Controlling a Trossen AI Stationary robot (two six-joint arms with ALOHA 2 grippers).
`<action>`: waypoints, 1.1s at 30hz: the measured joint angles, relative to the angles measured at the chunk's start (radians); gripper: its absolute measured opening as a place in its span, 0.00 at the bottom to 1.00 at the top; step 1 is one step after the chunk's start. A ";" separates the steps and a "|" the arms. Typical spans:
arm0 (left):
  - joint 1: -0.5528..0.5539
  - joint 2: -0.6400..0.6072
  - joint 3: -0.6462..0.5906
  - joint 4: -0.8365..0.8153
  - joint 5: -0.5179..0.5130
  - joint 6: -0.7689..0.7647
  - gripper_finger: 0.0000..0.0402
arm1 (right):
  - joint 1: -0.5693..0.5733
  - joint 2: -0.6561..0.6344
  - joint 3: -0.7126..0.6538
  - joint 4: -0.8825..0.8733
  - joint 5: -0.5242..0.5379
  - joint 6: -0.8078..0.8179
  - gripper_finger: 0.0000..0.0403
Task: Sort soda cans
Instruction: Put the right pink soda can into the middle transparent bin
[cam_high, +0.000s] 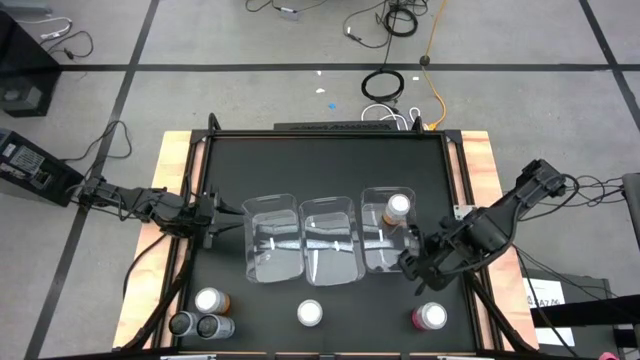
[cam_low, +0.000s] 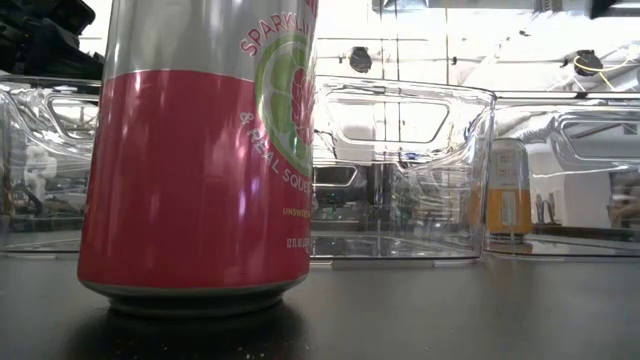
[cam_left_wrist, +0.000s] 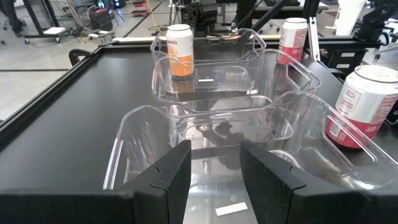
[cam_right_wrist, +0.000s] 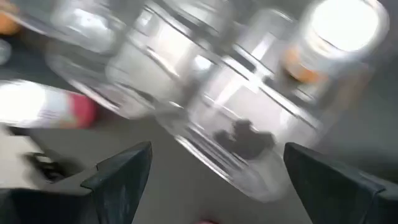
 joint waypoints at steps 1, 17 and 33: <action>0.000 0.000 0.000 0.000 0.000 0.000 0.37 | -0.009 0.000 0.000 0.047 0.013 -0.035 0.89; 0.000 0.000 0.000 0.060 -0.027 -0.132 0.37 | -0.108 0.000 0.000 0.154 0.057 -0.226 0.89; 0.000 0.000 0.000 0.056 -0.027 -0.132 0.37 | -0.012 0.000 -0.001 -0.016 -0.230 0.182 0.89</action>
